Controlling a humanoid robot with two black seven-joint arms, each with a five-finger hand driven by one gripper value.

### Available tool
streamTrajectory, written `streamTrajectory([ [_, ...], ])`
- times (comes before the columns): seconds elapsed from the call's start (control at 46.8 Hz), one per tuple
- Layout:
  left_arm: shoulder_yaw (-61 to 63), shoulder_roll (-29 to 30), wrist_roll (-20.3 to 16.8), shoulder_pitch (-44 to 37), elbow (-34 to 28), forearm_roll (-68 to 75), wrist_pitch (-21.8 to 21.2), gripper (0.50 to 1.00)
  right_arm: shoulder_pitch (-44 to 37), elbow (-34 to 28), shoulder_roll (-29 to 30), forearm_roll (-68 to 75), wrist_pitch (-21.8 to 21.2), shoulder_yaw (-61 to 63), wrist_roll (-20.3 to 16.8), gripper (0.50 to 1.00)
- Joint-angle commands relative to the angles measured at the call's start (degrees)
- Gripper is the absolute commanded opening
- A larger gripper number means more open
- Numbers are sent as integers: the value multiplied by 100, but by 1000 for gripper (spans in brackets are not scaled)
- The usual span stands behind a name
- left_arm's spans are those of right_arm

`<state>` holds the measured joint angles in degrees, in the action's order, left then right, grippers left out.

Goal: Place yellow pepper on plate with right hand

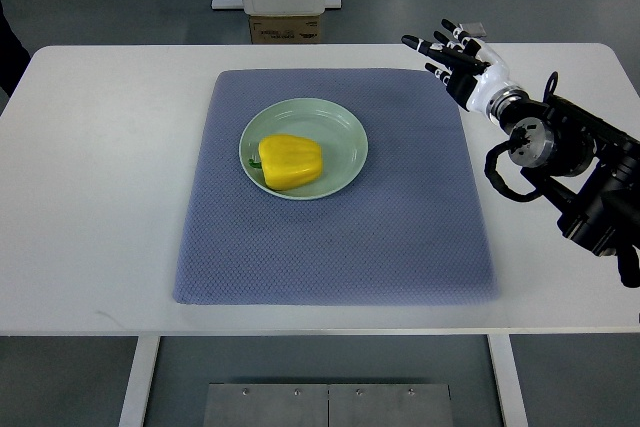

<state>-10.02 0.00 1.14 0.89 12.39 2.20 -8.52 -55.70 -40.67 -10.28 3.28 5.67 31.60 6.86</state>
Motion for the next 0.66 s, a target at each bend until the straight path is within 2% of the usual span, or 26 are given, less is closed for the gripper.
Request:
streamTrajectory([
  [0.0, 0, 0, 0, -1, 0, 0, 0, 1000, 85, 182, 0, 111, -119, 162, 0, 1000],
  [0.235, 0, 0, 0, -1, 0, 0, 0, 1000, 393, 577, 0, 437, -286, 680, 0, 1000],
  [0.363, 0, 0, 0, -1, 0, 0, 0, 1000, 665, 762, 0, 437, -584, 1050, 9, 1000],
  [0.641, 0, 0, 0, -1, 0, 0, 0, 1000, 745, 1052, -9, 428, -822, 1041, 53, 1000],
])
